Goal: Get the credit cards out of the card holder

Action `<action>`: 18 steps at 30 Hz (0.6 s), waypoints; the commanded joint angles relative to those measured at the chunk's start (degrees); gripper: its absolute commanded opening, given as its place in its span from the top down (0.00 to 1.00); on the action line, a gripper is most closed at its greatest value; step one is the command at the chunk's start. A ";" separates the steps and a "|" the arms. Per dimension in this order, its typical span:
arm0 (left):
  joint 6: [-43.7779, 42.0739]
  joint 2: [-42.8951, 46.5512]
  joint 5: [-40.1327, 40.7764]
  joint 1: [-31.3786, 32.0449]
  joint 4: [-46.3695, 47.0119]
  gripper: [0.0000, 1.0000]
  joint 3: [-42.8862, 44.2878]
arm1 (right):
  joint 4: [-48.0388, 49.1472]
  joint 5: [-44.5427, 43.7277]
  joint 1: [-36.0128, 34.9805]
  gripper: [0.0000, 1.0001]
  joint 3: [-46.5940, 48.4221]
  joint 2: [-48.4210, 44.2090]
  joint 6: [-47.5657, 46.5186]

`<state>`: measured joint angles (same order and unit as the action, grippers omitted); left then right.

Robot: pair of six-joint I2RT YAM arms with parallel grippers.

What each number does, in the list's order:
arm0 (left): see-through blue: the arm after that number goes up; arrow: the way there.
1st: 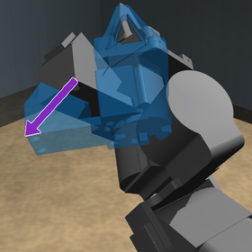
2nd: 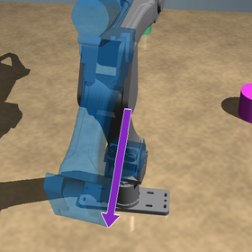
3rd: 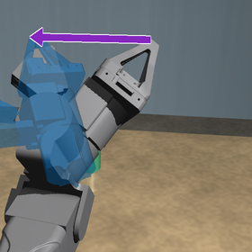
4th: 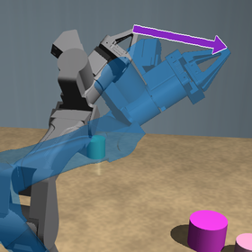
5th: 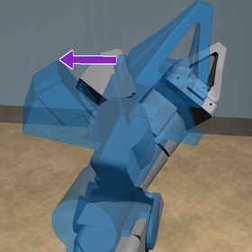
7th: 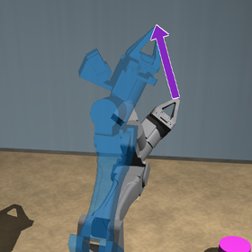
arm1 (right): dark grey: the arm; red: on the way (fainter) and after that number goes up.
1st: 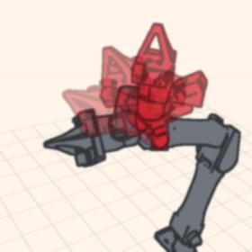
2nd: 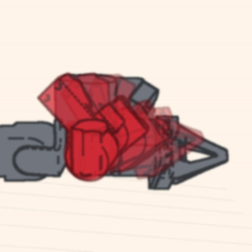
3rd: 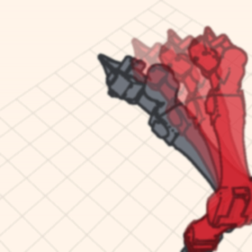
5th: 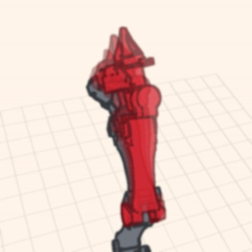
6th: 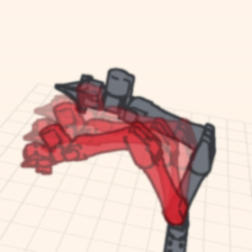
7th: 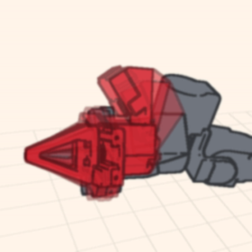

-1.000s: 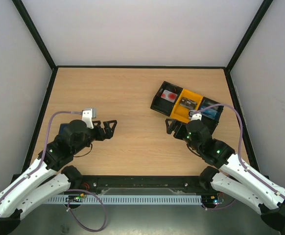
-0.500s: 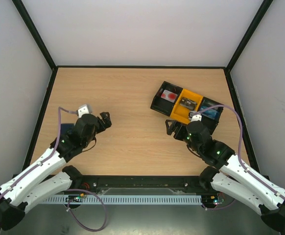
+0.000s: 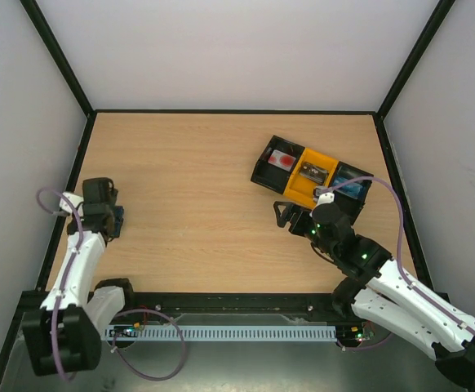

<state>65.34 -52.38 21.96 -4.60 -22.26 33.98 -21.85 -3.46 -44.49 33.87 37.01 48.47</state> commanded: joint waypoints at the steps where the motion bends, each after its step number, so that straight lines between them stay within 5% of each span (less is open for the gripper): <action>1: 6.48 -4.51 -0.08 -8.49 2.86 0.05 -0.24 | 0.44 1.17 0.30 0.02 0.58 -0.65 -0.54; 9: 3.49 -17.87 -9.40 -15.63 9.90 0.05 1.35 | 0.28 1.19 0.28 0.02 -0.99 -3.46 -0.05; 13: -0.50 -23.26 -18.88 -15.79 14.48 0.05 1.69 | -0.26 1.25 0.28 0.02 -0.75 -3.63 0.00; 18: -0.90 -25.61 -19.64 -13.94 14.38 0.03 1.36 | -0.82 0.70 0.32 0.02 -0.47 -3.36 -0.04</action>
<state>66.00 -76.58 6.96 -19.84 -9.56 34.68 -21.91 -2.28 -44.47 33.52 33.80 48.47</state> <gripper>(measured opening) 0.964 0.977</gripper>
